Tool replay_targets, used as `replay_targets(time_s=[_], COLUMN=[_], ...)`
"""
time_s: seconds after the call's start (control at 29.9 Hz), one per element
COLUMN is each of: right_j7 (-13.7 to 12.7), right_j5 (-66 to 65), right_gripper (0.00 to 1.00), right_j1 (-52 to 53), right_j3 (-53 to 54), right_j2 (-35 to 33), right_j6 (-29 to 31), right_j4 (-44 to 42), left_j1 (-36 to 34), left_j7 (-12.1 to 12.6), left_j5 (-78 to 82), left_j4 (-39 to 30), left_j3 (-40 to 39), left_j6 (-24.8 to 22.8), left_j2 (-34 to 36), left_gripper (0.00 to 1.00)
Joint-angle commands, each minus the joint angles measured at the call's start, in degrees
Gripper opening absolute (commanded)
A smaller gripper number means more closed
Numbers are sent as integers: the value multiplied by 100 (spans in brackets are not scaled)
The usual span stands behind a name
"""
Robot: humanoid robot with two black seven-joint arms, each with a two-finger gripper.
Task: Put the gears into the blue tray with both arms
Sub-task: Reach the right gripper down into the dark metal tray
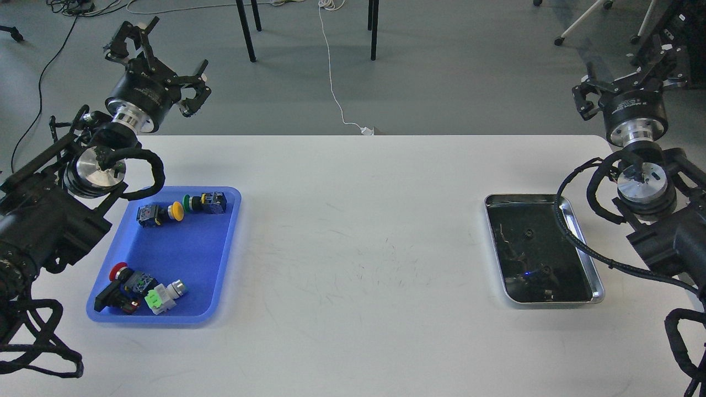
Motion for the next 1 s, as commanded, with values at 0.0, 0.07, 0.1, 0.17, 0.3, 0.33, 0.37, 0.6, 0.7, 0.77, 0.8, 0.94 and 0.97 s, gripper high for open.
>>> replay_targets(time_s=[0.0,0.07,0.1,0.17,0.3,0.33,0.37,0.6,0.7,0.77,0.8,0.94,0.97], right_j7=[51,51,51,51,25,7,7,-37,-45,-89,-185,-493,-511], right_j5=[-3,-3,-3,-12,-38,-47,-64,-292,-582,-749,-863,-1013,-1074], right_gripper=[99,99,99,99,99,99,99,99,99,99,99,99,99], right_j1=[-102,-111,-111,-94,-41,-23,-6,906,1635,2163,2435,3437,3648], right_j3=[41,41,41,23,-47,-91,-178,-1336,-2373,-3093,-3506,-4939,-5256], right_j2=[71,54,27,1,-394,-525,-657,-1493,-1660,-1774,-1740,-1678,-1687], right_j6=[-5,-31,-83,-180,-163,-154,-154,-128,-128,-136,-197,-312,-312], right_j4=[38,47,56,126,389,538,704,1022,1163,1198,1198,1469,1593], left_j1=[9,27,35,36,53,62,62,80,62,62,71,123,184], left_j7=[-9,0,0,0,-9,-9,-18,-211,-211,-202,-202,-211,-211], left_j5=[-8,-8,1,1,-8,-17,-26,-26,-26,-17,-17,-17,-17], left_j4=[1,1,1,-8,-8,-8,-16,-87,-87,-95,-148,-779,-955], left_j3=[-9,-1,-1,8,-9,-9,-9,-18,-27,-79,-106,-124,-124], left_j6=[3,-6,-6,-6,20,12,3,-6,-15,-15,-6,38,82], left_j2=[5,-4,-12,-21,-48,-48,-39,49,110,189,224,627,777], left_gripper=[98,98,98,98,98,98,98,98,98,98,98,98,98])
